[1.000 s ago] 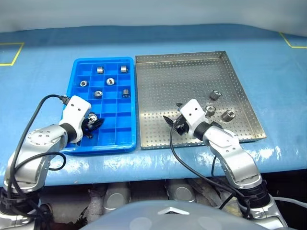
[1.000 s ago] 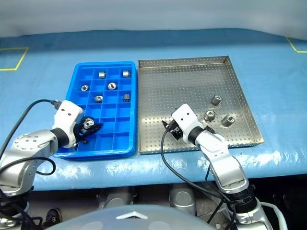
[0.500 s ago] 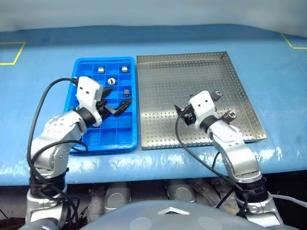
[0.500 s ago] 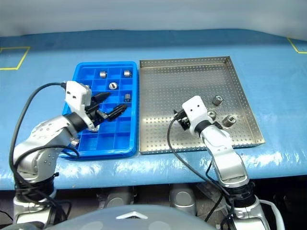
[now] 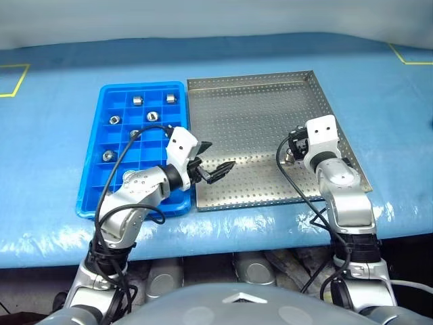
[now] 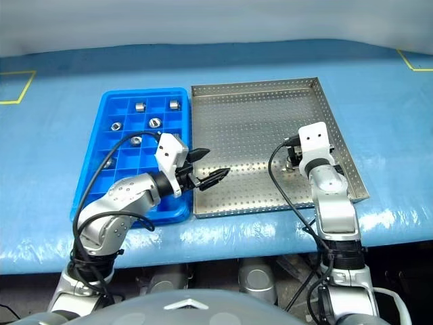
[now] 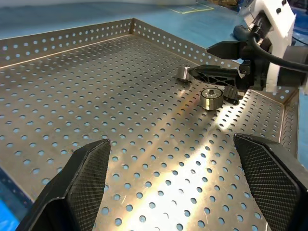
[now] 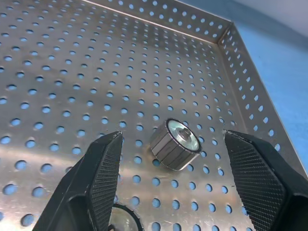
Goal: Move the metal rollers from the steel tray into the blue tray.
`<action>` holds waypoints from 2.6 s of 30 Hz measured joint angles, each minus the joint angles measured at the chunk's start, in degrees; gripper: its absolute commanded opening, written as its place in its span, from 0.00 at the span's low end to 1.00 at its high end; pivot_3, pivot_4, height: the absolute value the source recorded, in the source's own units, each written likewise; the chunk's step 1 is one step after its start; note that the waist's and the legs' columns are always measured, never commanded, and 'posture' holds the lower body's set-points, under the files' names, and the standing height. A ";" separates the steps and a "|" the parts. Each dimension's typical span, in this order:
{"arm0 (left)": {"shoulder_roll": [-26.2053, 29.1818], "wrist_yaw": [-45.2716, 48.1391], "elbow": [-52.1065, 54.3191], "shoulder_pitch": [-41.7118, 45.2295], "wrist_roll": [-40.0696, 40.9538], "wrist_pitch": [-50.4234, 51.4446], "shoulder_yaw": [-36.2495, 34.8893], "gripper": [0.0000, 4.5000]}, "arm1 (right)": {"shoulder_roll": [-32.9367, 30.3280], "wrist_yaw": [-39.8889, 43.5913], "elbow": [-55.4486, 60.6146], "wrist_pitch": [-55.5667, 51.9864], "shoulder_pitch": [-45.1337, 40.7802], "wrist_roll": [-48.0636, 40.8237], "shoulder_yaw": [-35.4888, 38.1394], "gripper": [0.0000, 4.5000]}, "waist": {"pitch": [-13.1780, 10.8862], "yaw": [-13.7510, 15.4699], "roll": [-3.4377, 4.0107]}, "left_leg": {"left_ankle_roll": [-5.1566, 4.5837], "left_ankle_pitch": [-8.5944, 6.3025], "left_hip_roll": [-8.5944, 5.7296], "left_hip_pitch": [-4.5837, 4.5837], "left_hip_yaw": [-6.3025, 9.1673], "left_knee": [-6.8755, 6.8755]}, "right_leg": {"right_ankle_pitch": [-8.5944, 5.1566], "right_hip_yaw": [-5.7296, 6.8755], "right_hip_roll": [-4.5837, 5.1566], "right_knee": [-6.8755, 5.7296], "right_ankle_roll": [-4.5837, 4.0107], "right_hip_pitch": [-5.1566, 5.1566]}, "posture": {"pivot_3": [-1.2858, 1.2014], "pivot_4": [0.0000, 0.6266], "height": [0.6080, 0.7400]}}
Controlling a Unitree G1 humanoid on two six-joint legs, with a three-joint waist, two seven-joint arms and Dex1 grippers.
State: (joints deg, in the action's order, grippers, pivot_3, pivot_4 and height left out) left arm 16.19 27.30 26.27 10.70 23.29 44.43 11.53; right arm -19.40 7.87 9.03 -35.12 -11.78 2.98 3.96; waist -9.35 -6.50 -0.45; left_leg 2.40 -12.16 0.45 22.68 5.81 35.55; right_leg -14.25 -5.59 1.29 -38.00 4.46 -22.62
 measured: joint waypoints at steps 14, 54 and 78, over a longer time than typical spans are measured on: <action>0.73 -0.99 -1.51 -0.07 -0.68 -0.07 -0.72 0.99 | 5.81 -0.36 3.42 -0.56 6.09 -3.14 -0.27 0.79 | 0.02 -0.39 0.04 | -0.01 -0.01 -0.01 0.01 -0.01 0.04 | -0.07 -0.03 0.00 0.01 0.16 0.01 | 0.47 0.24 1.00; 24.98 -6.32 -0.87 -5.22 -11.23 4.32 -21.16 1.00 | 18.20 22.62 -12.06 6.37 -19.22 -8.58 -31.27 0.38 | -0.08 2.38 -0.09 | 0.16 0.07 0.03 0.16 0.25 -0.37 | 0.04 0.36 0.09 0.14 -0.25 -0.25 | 0.54 0.24 1.00; 21.43 -7.03 1.22 -5.85 -11.64 6.97 -20.39 1.00 | 26.50 24.36 -37.40 21.43 -27.95 -4.99 -27.78 0.38 | -0.10 3.02 -0.09 | 0.27 0.14 0.07 0.17 0.67 -0.47 | 0.04 0.86 0.08 0.05 -0.39 -0.22 | 0.55 0.24 1.00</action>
State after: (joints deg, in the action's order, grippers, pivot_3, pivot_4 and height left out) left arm 37.63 20.27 27.50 4.86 11.64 51.40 -8.86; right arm 7.10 32.23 -28.37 -13.70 -39.72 -2.01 -23.83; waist -9.45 -3.48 -0.54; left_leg 2.68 -12.02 0.52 22.86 6.48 35.08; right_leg -14.21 -4.73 1.37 -37.96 4.07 -22.83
